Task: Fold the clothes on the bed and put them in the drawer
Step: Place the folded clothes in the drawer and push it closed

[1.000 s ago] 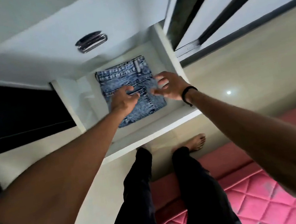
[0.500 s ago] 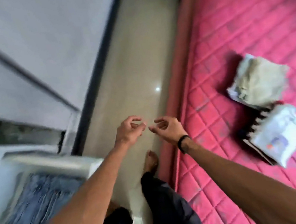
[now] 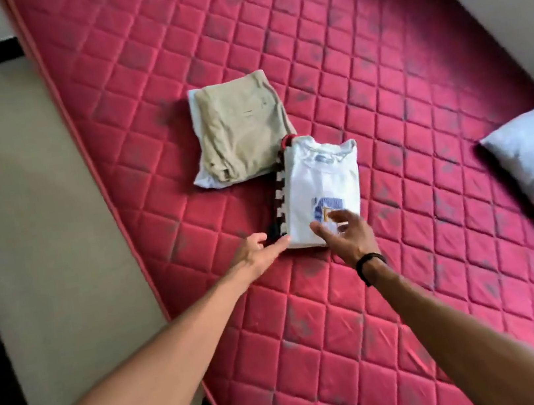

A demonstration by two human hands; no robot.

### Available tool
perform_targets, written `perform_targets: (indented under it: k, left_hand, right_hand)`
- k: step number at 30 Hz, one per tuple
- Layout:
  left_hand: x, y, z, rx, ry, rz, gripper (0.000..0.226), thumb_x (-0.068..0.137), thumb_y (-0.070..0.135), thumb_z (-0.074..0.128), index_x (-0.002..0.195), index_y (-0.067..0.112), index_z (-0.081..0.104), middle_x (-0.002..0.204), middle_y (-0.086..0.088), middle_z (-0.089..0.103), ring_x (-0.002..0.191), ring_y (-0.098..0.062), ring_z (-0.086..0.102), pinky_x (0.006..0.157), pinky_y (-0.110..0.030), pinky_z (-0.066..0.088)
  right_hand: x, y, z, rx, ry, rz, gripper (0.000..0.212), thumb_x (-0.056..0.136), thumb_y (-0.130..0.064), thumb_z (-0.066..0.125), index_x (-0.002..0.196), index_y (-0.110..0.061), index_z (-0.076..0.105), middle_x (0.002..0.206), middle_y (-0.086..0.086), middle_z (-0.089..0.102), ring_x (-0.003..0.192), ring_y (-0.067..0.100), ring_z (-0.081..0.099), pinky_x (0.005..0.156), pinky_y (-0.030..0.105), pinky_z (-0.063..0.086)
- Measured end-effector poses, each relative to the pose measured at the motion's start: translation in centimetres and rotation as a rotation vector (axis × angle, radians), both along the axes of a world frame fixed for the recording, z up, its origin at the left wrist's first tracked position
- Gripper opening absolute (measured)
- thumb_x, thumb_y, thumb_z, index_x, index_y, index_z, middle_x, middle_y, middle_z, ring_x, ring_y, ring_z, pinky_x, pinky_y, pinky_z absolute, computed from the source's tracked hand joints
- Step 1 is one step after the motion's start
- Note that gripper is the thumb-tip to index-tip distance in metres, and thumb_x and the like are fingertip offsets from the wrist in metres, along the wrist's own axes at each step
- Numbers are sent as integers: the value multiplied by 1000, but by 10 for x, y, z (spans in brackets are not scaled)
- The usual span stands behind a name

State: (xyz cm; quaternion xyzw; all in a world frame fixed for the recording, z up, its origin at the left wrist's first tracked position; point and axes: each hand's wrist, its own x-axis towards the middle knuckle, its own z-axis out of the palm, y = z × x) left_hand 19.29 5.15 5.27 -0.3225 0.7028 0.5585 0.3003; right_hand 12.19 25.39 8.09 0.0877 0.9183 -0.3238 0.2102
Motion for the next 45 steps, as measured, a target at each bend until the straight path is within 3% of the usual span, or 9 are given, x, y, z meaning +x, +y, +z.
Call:
perform_targets:
  k: [5,10,13,16,23,27,32,37,45]
  left_hand:
    - [-69,18,-47,-1,-56,32,124,73,86,63,163,13,20,169,-7,25,154,-24,27,124,-37,23]
    - [-115,12,-88,23,-54,31,136,64,90,65,162,7,17,167,-8,27,153,-25,29,123,-39,25]
    - [-135,21,-100,104,-76,-27,128,60,85,75,154,7,36,153,-1,46,141,-20,45,117,-34,34]
    - [-145,26,-111,188,-46,37,135,26,92,81,135,17,58,133,4,66,122,-13,61,113,-33,43]
    - [-129,19,-103,207,-23,39,133,32,90,83,143,23,53,131,8,67,120,-12,64,110,-37,48]
    - [-72,3,-66,205,-8,23,129,43,89,81,149,26,44,134,10,66,122,-11,63,111,-37,48]
    - [37,-29,-41,213,-55,87,119,53,78,86,150,30,37,133,13,65,121,-8,62,107,-34,50]
    - [142,-72,-11,209,-15,272,99,62,69,89,145,36,47,128,18,69,118,-3,65,106,-38,53]
    - [329,-120,42,205,102,721,72,77,52,87,139,42,52,131,14,69,121,-8,66,103,-40,55]
  right_hand:
    - [-68,35,-51,74,38,-58,97,67,-67,85,143,-15,53,140,16,54,133,30,49,112,40,41]
    - [-118,50,-89,-79,-180,-186,127,64,-77,79,159,-10,29,159,14,41,142,28,45,115,39,39]
    - [-126,58,-104,-109,-212,-215,113,60,-81,78,147,-15,50,131,1,64,110,16,67,89,27,52]
    - [-131,59,-110,-219,-244,-225,80,63,-75,82,117,-18,73,100,-6,78,80,7,75,68,21,55]
    - [-122,59,-97,-531,-597,-235,81,65,-61,90,127,-14,71,119,12,75,112,29,72,104,48,53]
    - [-68,49,-79,-643,-795,-269,61,85,-44,75,135,-10,64,127,17,70,118,33,68,98,46,56]
    - [21,14,-59,-623,-946,-212,78,73,-40,91,137,-7,61,130,21,68,121,38,65,105,53,51]
    - [81,-47,-41,-579,-1040,21,91,61,-48,97,136,-11,62,129,19,69,120,38,66,108,58,48]
    - [182,-185,-7,-381,-1112,500,71,73,-46,90,130,-12,65,121,14,74,112,34,71,103,53,53]
